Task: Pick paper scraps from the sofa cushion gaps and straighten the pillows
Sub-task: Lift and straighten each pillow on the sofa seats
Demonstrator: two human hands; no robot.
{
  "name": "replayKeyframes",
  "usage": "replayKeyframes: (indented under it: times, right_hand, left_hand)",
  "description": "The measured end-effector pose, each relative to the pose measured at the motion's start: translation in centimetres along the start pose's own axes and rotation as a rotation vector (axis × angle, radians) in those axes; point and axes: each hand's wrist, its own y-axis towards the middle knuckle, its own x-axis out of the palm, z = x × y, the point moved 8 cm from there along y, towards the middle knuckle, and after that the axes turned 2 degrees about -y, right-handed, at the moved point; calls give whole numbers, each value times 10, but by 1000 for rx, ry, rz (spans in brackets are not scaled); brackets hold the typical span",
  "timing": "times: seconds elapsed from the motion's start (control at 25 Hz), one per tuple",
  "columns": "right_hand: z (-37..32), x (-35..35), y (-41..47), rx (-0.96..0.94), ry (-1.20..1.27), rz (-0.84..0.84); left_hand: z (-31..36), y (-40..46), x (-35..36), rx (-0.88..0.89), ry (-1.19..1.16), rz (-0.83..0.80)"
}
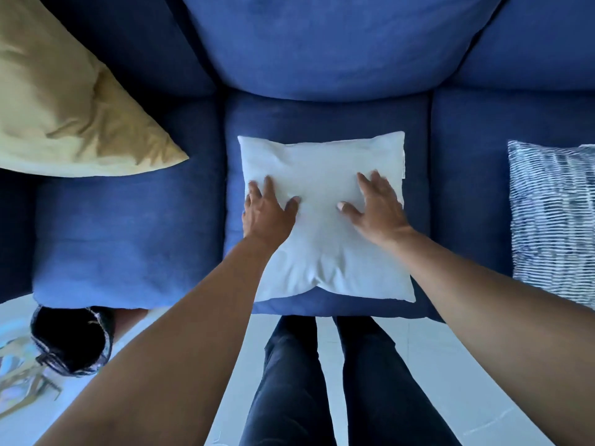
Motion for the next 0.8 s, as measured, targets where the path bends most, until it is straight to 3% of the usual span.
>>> replayKeyframes:
  times: [0.16,0.28,0.4,0.56,0.8]
  right_hand:
    - [30,12,37,102,104,54]
    - [60,13,51,272,354,59]
    - [79,11,49,426,629,60]
    - [71,-12,33,396,916,129]
    - [42,-81,-23,244,1109,200]
  left_hand:
    - [-28,35,20,-150,-141,-10]
    - [-48,47,24,-305,-300,-27]
    - [-58,42,23,-472,-607,-49]
    - [-36,29,14,-378,-906,-105]
    - [-2,-8,-52,-179,-981,-103]
